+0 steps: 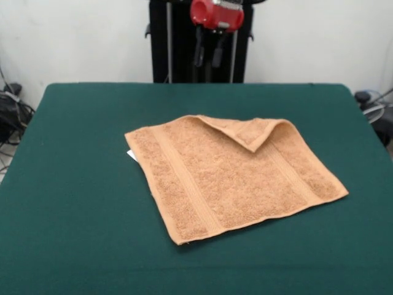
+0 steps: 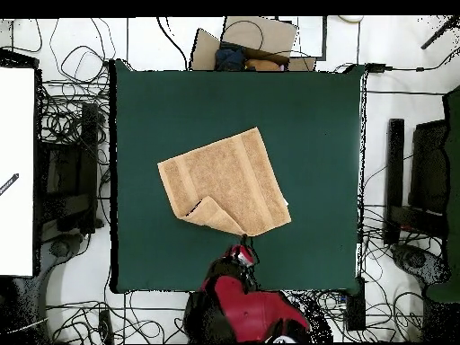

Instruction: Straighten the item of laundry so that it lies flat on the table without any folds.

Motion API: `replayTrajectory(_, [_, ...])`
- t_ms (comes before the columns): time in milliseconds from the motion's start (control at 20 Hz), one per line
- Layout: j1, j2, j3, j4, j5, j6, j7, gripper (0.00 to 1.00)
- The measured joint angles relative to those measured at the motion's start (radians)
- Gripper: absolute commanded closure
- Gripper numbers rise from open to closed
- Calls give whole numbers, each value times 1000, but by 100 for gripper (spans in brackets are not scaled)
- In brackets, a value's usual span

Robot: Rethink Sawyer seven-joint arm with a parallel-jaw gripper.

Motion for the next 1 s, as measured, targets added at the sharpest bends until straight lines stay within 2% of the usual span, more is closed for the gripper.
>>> replayTrajectory(50, [-59, -20, 59, 0, -4, 51, 0, 0])
replayTrajectory(150, [-103, -34, 102, 0, -3, 85, 0, 0])
replayTrajectory(200, [-191, -55, 194, -1, -4, 160, 0, 0])
replayTrajectory(350, [-251, -63, 258, -3, -4, 216, 0, 0])
replayTrajectory(500, [-339, -65, 365, -13, -7, 296, 0, 0])
replayTrajectory(700, [-381, -63, 433, -29, -26, 308, 0, 0])
replayTrajectory(1000, [-400, -46, 484, -70, -70, 309, 0, 0])
